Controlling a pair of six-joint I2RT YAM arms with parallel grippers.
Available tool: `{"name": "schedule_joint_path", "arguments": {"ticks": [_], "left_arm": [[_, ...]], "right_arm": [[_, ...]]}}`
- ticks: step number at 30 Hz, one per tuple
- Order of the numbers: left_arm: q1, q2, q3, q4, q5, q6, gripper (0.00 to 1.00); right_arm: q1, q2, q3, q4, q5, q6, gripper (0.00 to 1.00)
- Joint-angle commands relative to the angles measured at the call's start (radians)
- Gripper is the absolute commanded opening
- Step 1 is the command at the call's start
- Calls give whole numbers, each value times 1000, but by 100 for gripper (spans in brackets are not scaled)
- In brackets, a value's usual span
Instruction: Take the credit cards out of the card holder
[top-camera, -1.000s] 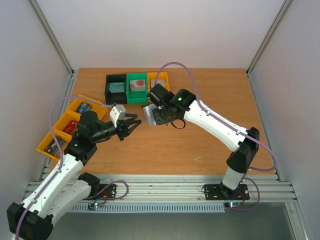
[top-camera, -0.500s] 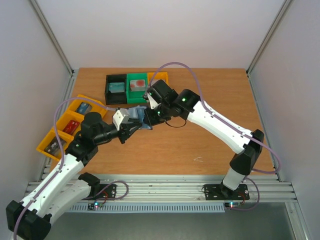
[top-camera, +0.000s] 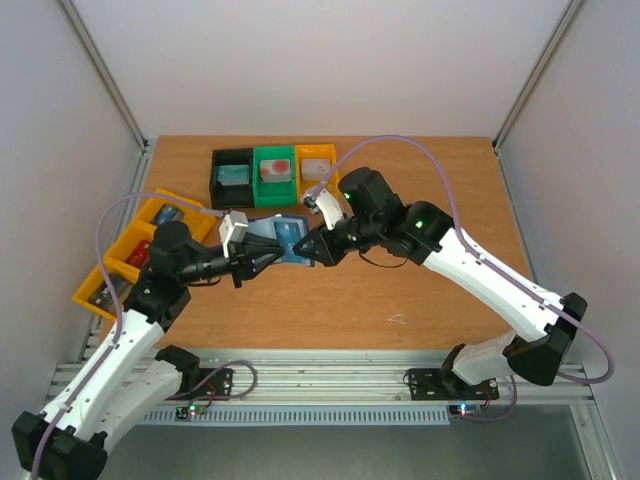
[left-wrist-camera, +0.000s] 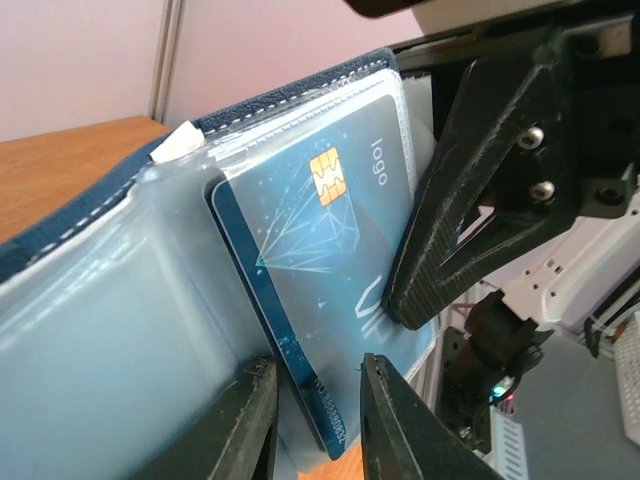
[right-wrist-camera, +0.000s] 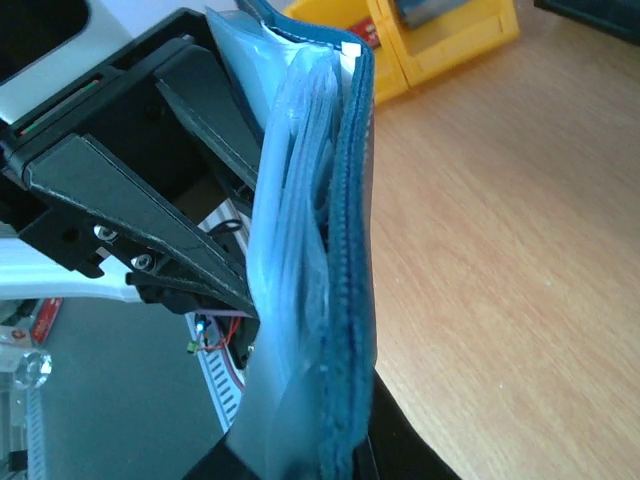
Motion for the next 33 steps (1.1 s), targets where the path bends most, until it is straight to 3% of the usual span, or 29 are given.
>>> {"name": "schedule_joint_path", "arguments": {"ticks": [1, 8, 10, 13, 21, 27, 28, 31, 33], "left_arm": [[2, 14, 22, 212, 98, -100, 25], [-1, 35, 42, 319, 107, -201, 27], [-2, 36, 44, 332, 117, -206, 21], [-4, 36, 40, 342, 124, -215, 1], [6, -7, 33, 301, 136, -209, 0], [19, -10, 57, 306, 165, -228, 0], [20, 0, 68, 323, 174, -241, 1], [21, 26, 109, 335, 201, -305, 23], [22, 40, 129, 321, 216, -309, 32]], "right_arm": [[21, -20, -30, 212, -218, -42, 1], [22, 9, -53, 283, -151, -21, 1], [22, 17, -55, 284, -85, -6, 1], [22, 36, -58, 310, -62, 18, 1], [-3, -2, -98, 336, -113, -4, 10], [-48, -68, -161, 362, -196, -13, 10], [-52, -70, -164, 364, -196, -15, 9], [-55, -56, -144, 358, -208, -22, 9], [-55, -42, -131, 365, -218, -19, 8]]}}
